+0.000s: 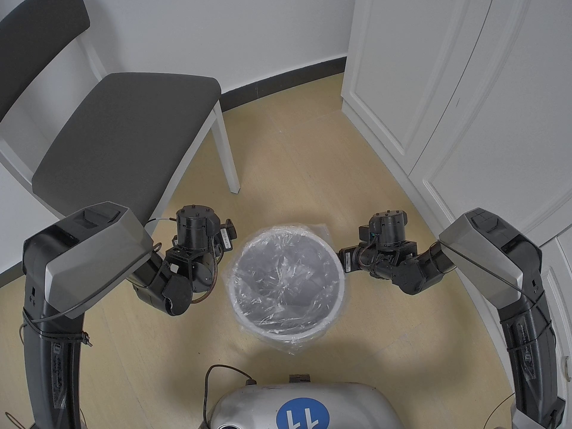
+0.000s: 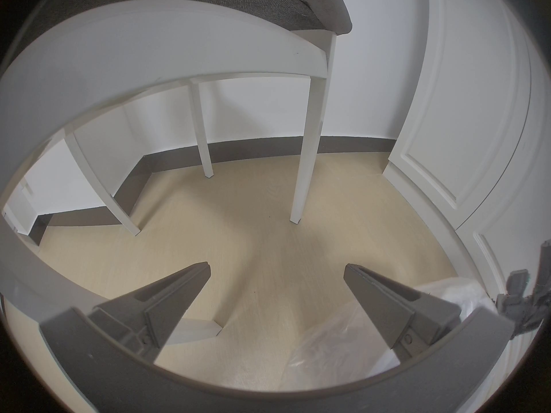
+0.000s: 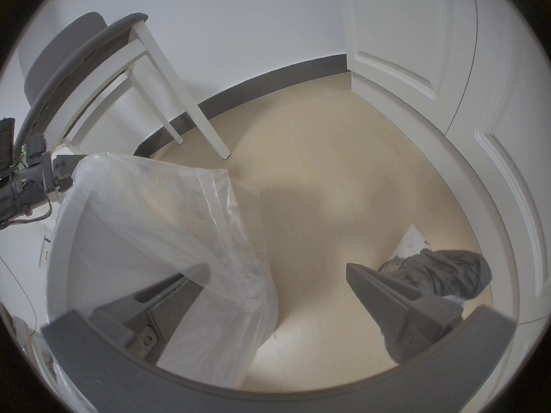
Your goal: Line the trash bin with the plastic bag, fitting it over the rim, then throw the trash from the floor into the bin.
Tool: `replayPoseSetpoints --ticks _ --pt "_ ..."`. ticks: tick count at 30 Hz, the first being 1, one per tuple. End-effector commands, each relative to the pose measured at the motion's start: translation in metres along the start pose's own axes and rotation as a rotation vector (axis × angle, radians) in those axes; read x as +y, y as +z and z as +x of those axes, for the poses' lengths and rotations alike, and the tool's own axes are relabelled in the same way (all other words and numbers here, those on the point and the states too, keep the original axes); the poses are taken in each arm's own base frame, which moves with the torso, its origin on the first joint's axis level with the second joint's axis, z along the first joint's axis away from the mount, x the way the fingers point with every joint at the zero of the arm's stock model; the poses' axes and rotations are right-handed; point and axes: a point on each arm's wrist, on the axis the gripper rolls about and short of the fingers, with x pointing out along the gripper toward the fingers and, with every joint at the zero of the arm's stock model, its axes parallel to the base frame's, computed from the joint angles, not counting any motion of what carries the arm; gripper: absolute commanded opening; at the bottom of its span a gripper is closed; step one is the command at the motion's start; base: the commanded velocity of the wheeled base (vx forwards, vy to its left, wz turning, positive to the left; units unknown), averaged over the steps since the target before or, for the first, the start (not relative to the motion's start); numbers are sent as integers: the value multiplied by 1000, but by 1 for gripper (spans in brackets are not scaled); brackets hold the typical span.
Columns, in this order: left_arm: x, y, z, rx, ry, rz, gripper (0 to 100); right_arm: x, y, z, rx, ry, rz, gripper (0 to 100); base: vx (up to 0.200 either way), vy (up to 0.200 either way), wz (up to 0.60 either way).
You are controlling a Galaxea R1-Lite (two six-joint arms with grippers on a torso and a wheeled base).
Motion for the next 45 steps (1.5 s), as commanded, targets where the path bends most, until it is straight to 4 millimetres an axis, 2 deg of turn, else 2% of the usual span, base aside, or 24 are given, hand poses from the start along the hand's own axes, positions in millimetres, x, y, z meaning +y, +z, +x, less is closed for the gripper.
replayPoseSetpoints --ticks 1,7,16,18,20,24,25,27,28,29,30,31,35,37,40,43,45 --pt "-2 0 -2 0 -6 0 100 -21 -14 20 1 -36 27 100 0 0 0" --pt "-7 0 -7 1 -21 3 100 -27 -10 36 -55 -42 114 100 0 0 0" --pt "-5 -2 -8 -7 -22 -2 100 -19 19 52 -209 -63 289 100 0 0 0" --pt "-5 -3 -7 -5 -20 -3 100 -20 11 48 -157 -78 279 100 0 0 0" --pt "-4 -4 -7 -1 -19 0 100 -19 8 35 -81 -79 248 100 0 0 0" --pt "-3 -10 -11 21 -17 16 100 -13 3 3 39 9 138 100 0 0 0" --pt "-3 -10 -12 22 -18 17 100 -13 4 2 41 12 134 100 0 0 0" --pt "-8 -5 -20 23 -34 25 100 -11 3 -19 84 42 57 100 0 0 0" --pt "-8 -5 -20 23 -34 25 100 -11 3 -19 84 42 57 100 0 0 0" --pt "-11 2 -31 24 -51 37 100 -11 2 -26 96 53 5 100 0 0 0" --pt "-11 2 -32 24 -53 39 100 -11 1 -27 97 53 1 100 0 0 0" --pt "-15 4 -41 29 -70 60 100 -11 3 -32 99 54 -34 100 0 0 0" --pt "-26 4 -63 40 -121 140 100 -13 12 -41 80 46 -46 100 0 0 0" --pt "-29 2 -67 43 -134 160 100 -14 14 -44 73 42 -47 100 0 0 0" --pt "-48 -9 -81 56 -195 246 100 -15 24 -55 56 34 -65 100 0 0 0" --pt "-58 -19 -85 66 -222 294 100 -16 24 -58 60 32 -90 100 0 0 0" --pt "-66 -33 -88 83 -247 352 100 -17 21 -59 71 27 -126 100 0 0 0"
